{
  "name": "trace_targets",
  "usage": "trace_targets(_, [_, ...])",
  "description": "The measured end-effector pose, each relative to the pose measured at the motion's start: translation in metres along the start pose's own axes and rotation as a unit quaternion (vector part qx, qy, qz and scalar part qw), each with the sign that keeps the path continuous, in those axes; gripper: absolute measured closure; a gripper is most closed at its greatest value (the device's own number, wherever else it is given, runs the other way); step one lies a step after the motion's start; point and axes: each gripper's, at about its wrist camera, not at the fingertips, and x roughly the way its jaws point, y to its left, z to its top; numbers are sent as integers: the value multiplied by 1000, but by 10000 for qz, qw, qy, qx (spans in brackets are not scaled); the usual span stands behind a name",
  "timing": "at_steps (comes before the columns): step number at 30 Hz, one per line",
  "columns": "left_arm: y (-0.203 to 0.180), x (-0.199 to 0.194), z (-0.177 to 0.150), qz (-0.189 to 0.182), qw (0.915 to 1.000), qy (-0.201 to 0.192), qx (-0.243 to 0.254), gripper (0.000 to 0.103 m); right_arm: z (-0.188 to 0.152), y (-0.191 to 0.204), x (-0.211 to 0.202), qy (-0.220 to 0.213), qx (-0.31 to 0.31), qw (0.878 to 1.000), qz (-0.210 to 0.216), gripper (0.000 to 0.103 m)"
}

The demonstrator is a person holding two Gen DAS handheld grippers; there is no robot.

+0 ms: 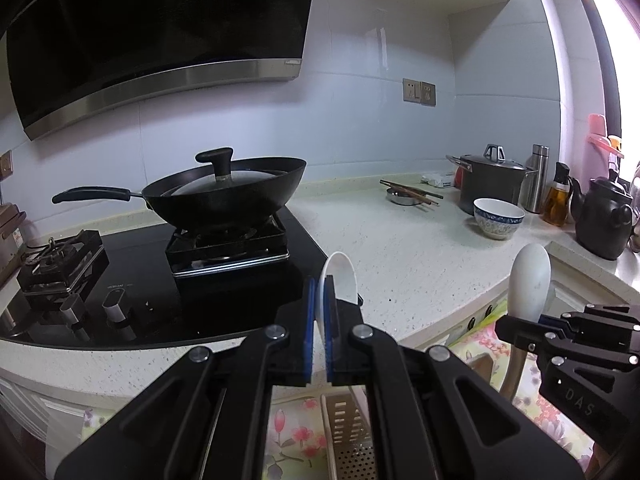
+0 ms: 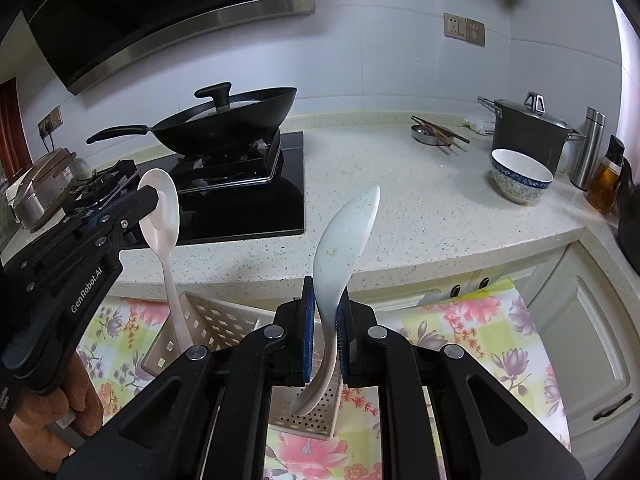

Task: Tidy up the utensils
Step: 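Carry both held spoons over the white plastic basket with both tools, then lower the spoons into the basket and open both tools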

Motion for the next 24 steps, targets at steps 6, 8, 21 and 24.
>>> trace_targets(6, [-6, 1, -10, -44, 10000, 33, 71, 99, -3, -2, 7, 47, 65, 10000, -6, 91])
trace_targets(8, [-8, 2, -13, -66, 9999, 63, 107, 99, -3, -2, 8, 65, 64, 10000, 1, 91])
trace_targets(21, [-11, 3, -26, -186, 9993, 293, 118, 94, -8, -2, 11, 137, 46, 9999, -4, 80])
trace_targets(24, [-9, 2, -27, -217, 9992, 319, 86, 93, -9, 0, 8, 63, -17, 10000, -2, 63])
